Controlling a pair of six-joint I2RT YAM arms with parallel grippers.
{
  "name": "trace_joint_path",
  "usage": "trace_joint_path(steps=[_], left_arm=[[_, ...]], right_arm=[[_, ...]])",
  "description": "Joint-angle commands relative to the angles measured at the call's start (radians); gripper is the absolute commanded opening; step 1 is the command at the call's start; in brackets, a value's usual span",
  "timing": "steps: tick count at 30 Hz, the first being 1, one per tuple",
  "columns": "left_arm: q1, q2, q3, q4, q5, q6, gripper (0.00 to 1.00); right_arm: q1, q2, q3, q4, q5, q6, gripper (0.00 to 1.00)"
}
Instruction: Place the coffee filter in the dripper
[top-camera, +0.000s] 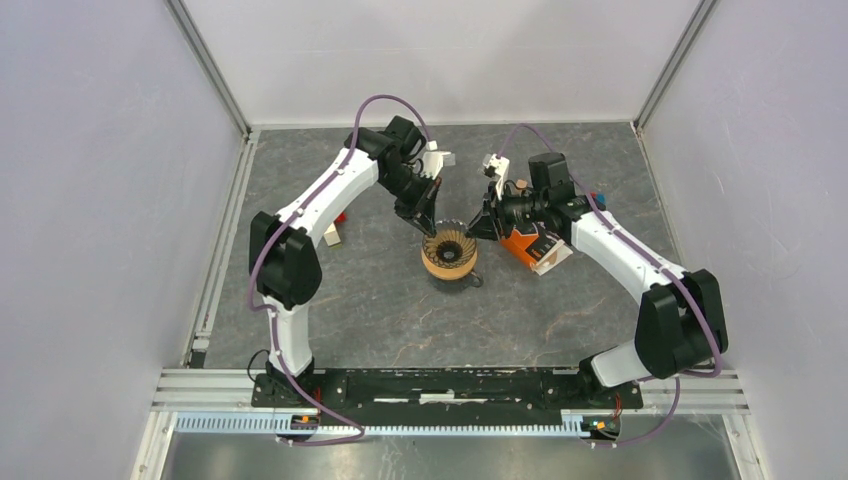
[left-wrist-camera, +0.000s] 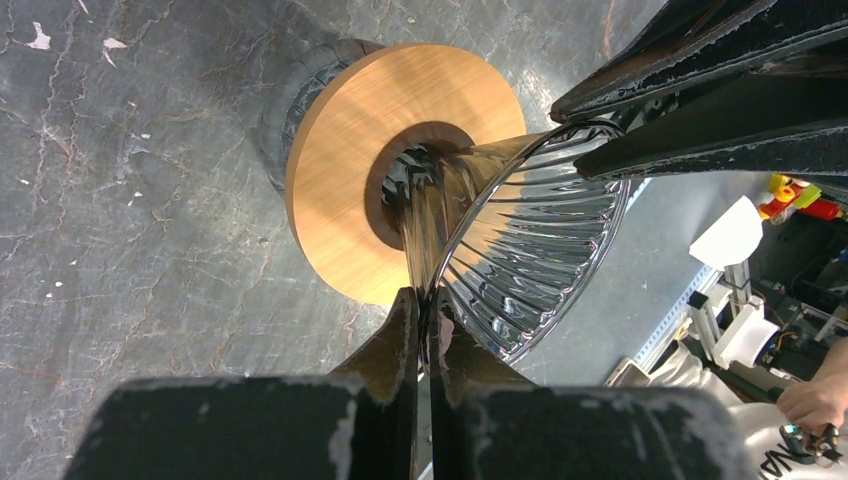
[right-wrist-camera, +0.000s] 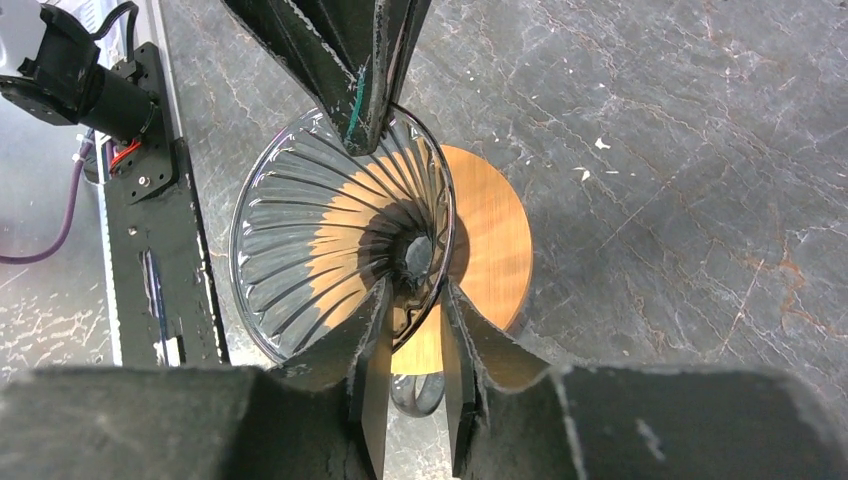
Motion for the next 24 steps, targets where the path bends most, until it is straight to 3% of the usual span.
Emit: trace_joint_path(steps=[1,24], left_arm=[[-0.008,0.010,0.004,0.017,0.012,-0.033,0.02],[-0.021,0.049,-0.052,0.035,0.018,-0.069,0.02]], right_arm=[[0.009,0.010,0.045,-0.005,0.044,-0.007,0.26],[0.035,0.055,0.059,-0.047,0.117,-0.020,0.17]])
